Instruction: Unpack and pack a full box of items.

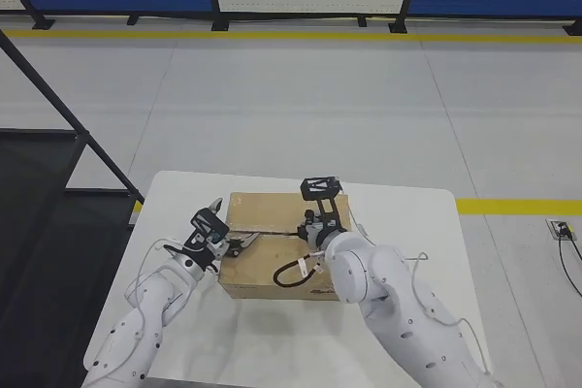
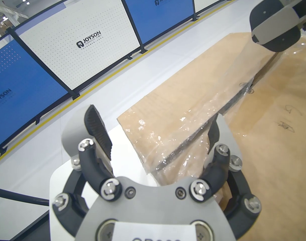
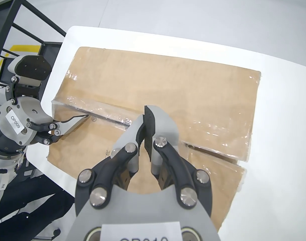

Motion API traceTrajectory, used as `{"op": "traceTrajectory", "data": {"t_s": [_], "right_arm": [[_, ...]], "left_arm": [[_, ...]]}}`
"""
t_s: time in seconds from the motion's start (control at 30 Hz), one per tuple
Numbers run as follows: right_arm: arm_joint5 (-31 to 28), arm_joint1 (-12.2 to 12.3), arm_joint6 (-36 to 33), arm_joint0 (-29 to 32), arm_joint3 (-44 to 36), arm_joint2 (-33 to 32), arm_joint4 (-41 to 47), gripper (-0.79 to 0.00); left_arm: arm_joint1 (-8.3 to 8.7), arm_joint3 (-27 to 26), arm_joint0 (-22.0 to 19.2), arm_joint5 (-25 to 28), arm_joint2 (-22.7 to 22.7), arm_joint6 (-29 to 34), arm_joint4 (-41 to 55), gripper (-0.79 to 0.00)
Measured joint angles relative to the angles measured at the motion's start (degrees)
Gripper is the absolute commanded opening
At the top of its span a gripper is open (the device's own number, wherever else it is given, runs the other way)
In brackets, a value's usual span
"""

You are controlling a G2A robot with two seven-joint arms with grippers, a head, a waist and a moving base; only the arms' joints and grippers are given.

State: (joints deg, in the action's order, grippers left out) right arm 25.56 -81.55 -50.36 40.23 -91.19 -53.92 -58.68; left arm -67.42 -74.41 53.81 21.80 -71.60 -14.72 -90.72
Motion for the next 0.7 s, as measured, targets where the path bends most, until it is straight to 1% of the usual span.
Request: {"op": "traceTrajectory", "data": {"t_s": [0.17,0.37,0.57,0.7], "right_arm": [[-0.31,0.20,-0.83,0.77,-0.38,-2.61,0.24,-0.748],[-1.14,0.28,-0.69,1.19,0.05,-5.66,2.27,-0.785],[-4.29,0.36,0.22,1.19,2.01,-9.70,8.17,-0.785],[-6.82,0.43,-0.64,0.36,4.84,-11.50,11.61,-0.785]], "left_arm": [[0.03,-0.23,0.12,0.00,0.00,0.13,-0.22,0.000],[0.04,-0.44,0.25,-0.18,-0.02,0.10,-0.40,0.000],[0.02,-1.10,0.66,-0.78,-0.53,-1.09,0.75,0.000],[0.14,-2.14,1.17,-1.03,-1.67,-1.57,2.08,0.000]]}}
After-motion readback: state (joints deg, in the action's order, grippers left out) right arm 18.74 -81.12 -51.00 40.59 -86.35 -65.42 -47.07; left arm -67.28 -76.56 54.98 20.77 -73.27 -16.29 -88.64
